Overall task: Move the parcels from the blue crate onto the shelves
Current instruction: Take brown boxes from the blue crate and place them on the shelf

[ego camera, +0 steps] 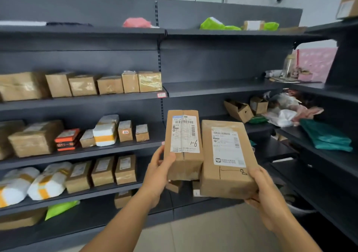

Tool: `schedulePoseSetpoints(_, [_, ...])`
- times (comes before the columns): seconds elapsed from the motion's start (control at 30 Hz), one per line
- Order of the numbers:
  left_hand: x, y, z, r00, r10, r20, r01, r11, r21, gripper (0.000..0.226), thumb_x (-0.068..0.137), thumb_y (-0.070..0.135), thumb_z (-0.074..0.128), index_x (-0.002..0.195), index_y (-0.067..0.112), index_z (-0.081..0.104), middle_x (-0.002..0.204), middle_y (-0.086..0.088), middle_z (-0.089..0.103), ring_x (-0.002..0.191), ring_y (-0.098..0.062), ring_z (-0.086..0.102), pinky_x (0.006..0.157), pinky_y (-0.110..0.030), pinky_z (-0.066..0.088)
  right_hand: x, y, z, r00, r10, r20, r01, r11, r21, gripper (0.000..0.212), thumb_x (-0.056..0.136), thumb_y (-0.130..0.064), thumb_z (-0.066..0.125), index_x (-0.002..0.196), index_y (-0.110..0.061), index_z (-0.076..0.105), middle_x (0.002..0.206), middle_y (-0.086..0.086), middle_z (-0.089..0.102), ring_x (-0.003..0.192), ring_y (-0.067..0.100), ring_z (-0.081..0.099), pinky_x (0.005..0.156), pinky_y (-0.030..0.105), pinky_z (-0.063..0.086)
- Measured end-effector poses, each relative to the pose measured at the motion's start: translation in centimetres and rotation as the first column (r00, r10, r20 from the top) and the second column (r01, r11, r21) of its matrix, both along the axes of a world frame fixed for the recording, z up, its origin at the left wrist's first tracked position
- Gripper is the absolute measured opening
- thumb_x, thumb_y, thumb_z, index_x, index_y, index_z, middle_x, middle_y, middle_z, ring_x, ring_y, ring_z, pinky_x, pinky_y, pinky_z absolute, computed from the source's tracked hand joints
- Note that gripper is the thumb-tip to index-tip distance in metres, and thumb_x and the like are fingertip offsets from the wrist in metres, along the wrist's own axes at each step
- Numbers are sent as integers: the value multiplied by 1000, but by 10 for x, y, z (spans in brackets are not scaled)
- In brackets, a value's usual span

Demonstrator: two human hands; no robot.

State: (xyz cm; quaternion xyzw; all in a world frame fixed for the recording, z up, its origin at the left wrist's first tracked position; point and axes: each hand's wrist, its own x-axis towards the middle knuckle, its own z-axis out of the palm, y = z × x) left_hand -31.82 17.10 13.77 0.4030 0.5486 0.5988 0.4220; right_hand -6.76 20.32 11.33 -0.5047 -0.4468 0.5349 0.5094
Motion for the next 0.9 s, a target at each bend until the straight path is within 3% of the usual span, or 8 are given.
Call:
schedulePoseSetpoints(0.13, [-11,65,32,998,59,8,-58,998,-15,44,90,53,53,131,48,39,121,8,52,113,-21,51,85,-36,44,-14,71,29,1000,-4,-11,4,1000,31,23,88,-50,53,110,-47,56,117,-3,61,108,25,58,88,51,51])
schedulePoseSetpoints(0.23, [-18,106,56,998,70,9,-70,998,0,44,90,55,53,131,46,40,120,8,56,110,-21,55,71,-31,44,-24,115,49,999,25,-28,-23,998,52,18,89,-48,54,107,-45,55,117,-2,57,109,26,54,75,44,50])
schedulePoseSetpoints(0.33, [-26,143,76,994,104,17,-104,995,3,43,89,56,54,129,45,42,120,5,56,107,-23,56,69,-32,47,-34,150,58,1000,23,-14,-22,998,51,18,86,-51,55,104,-47,54,118,-4,54,110,25,51,80,45,45])
schedulePoseSetpoints(0.43, [-35,180,93,992,127,14,-127,992,-2,40,89,58,53,124,46,39,121,5,53,108,-23,53,73,-35,45,-45,176,66,1000,8,13,-9,998,56,26,86,-51,55,111,-44,53,118,-3,52,109,24,49,79,44,45])
schedulePoseSetpoints(0.57, [-45,229,112,986,165,8,-165,986,-20,49,87,62,52,131,43,39,113,7,55,103,-24,54,82,-42,43,-58,206,76,1000,-1,1,1,999,53,30,89,-48,55,118,-39,51,115,-4,52,105,21,49,68,37,46])
schedulePoseSetpoints(0.7, [-59,274,128,988,151,5,-151,988,-44,59,82,67,53,134,42,39,124,3,54,110,-28,53,96,-51,42,-70,240,83,999,-31,18,30,996,79,32,88,-48,56,117,-39,52,115,-4,51,109,23,47,85,46,46])
schedulePoseSetpoints(0.9, [-84,337,153,995,83,59,-80,996,-45,62,71,69,58,126,42,49,119,5,59,104,-24,58,83,-43,53,-100,288,99,996,-70,51,63,990,124,32,85,-51,57,115,-41,54,111,-9,51,107,21,47,93,50,46])
